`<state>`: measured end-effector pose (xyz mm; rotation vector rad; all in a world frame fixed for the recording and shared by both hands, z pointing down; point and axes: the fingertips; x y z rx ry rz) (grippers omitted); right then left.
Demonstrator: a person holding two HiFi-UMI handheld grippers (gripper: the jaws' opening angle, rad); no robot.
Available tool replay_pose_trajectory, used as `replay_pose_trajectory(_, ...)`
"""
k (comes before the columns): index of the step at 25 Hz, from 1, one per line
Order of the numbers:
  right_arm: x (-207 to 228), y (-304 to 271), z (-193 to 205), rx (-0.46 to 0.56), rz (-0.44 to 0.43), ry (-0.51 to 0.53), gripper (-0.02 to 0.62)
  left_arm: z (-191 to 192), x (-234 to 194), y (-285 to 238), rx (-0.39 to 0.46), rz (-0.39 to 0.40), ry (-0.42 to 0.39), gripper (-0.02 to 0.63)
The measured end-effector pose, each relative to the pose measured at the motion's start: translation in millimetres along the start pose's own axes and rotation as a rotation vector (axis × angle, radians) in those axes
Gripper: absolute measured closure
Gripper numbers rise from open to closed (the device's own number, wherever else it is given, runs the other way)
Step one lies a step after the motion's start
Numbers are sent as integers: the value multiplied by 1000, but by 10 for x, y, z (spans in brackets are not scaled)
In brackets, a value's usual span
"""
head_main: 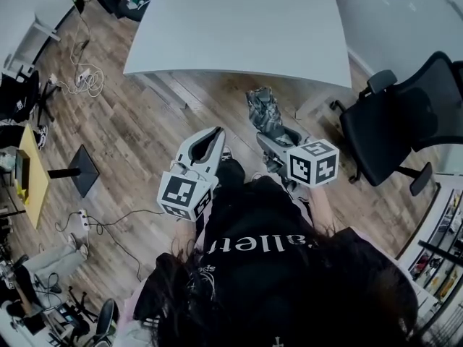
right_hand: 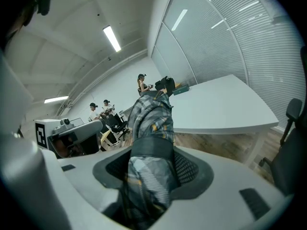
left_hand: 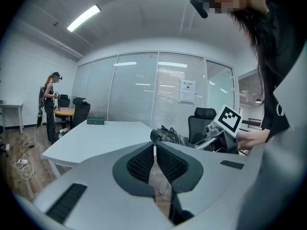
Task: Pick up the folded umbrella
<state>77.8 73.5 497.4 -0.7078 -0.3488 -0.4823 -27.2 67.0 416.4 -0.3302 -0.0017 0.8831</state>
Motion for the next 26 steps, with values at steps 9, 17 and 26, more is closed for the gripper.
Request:
replay_pose_trajectory(9,-23,116,15,15,13,17,356,-15,107,33,12,10,-10,578)
replay_pose_trajectory(17,-9,151,45,15,25,21,356,-23,155,7,13,23,-19,578)
replay_pose_trajectory(26,81,180,52,11,35,12,356,-21,215,-85,6,41,-24,578)
Point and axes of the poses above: the fingertips, and each gripper's own axes: y backward along the fingers, x to its right, z out of its underside, and after that the axes turned 3 degrees about z, right-handed
